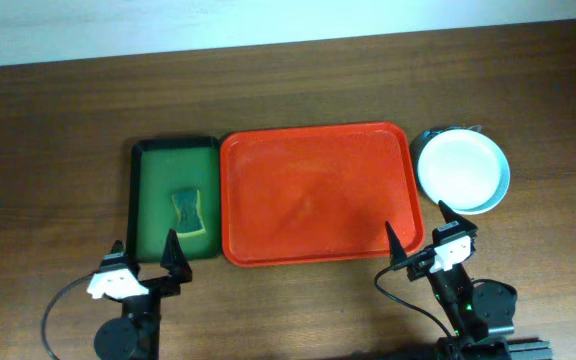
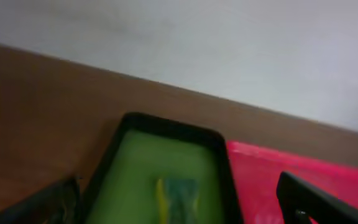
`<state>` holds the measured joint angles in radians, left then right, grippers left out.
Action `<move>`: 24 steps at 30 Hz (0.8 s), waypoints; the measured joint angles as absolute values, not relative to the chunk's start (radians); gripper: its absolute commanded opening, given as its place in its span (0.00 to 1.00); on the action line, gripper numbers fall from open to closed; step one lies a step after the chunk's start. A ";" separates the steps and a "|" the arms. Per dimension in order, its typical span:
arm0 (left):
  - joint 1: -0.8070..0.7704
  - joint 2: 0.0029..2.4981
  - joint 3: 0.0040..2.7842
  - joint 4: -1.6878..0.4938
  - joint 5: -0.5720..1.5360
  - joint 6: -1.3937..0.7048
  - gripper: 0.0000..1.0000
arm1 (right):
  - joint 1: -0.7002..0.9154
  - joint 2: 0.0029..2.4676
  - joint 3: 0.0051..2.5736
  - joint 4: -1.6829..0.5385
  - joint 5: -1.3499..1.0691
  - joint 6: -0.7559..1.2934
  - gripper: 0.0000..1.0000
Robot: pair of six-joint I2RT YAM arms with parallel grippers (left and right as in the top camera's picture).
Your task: Clean dirty plates on tray and stack at the side
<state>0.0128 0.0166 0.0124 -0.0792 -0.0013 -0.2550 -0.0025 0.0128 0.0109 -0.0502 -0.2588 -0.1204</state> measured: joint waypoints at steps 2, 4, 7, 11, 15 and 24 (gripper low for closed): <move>0.012 0.015 0.012 -0.080 -0.008 -0.164 0.99 | -0.002 0.013 0.011 -0.050 -0.259 -0.120 0.98; 0.012 0.015 0.012 -0.080 -0.009 -0.111 0.99 | -0.002 0.013 0.011 -0.050 -0.259 -0.120 0.98; 0.012 0.015 0.012 -0.080 -0.012 -0.082 0.99 | -0.002 0.013 0.011 -0.050 -0.259 -0.120 0.98; 0.012 0.015 0.012 -0.080 -0.012 -0.070 0.99 | -0.002 0.013 0.011 -0.050 -0.259 -0.120 0.98; 0.012 0.015 0.012 -0.080 -0.012 -0.070 0.99 | -0.002 0.013 0.011 -0.050 -0.259 -0.120 0.98; 0.012 0.015 0.012 -0.080 -0.012 -0.070 0.99 | -0.002 0.013 0.011 -0.050 -0.259 -0.120 0.98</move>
